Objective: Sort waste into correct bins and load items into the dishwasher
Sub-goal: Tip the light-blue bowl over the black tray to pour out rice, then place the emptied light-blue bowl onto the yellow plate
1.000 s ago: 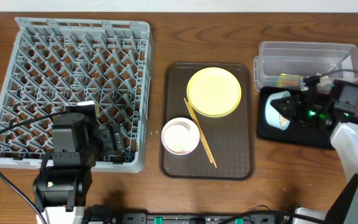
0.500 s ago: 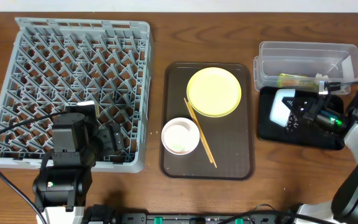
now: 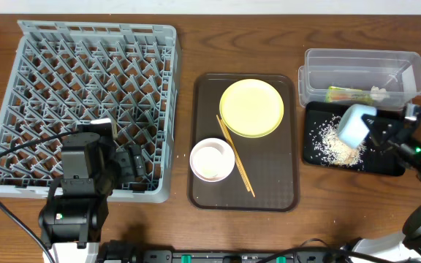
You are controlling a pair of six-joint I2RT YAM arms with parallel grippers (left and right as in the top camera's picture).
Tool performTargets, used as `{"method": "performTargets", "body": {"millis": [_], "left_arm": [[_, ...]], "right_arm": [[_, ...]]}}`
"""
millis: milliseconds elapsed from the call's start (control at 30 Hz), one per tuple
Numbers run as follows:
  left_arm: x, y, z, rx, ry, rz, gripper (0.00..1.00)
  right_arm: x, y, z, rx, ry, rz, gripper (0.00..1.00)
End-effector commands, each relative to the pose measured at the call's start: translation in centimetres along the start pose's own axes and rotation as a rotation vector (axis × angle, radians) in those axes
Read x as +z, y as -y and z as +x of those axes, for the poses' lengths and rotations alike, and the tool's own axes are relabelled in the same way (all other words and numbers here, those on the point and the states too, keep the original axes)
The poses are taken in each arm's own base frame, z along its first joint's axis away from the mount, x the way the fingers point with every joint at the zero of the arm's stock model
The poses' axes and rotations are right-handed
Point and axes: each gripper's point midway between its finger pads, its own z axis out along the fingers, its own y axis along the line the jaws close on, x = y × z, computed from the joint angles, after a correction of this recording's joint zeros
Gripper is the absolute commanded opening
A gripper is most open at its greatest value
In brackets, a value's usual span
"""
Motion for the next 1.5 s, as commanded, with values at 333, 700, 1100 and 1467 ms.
{"method": "performTargets", "body": {"millis": [333,700,1100,1467], "left_arm": [[-0.5,0.1,-0.7,-0.012,0.019,0.006,0.88],[-0.5,0.1,-0.5,-0.012,0.011,0.005,0.88],[-0.5,0.1,-0.5,-0.012,0.011,0.005,0.88],[-0.5,0.1,-0.5,-0.012,0.011,0.005,0.88]], "right_arm": [[1.4,-2.0,-0.8,0.127,-0.065,-0.049,0.01],[4.0,-2.0,0.1,0.091,-0.114,-0.024,0.01],[6.9,-3.1,2.2,0.069,-0.207,-0.031,0.01],[13.2,-8.3,5.5,-0.188,-0.190,0.055,0.01]]}}
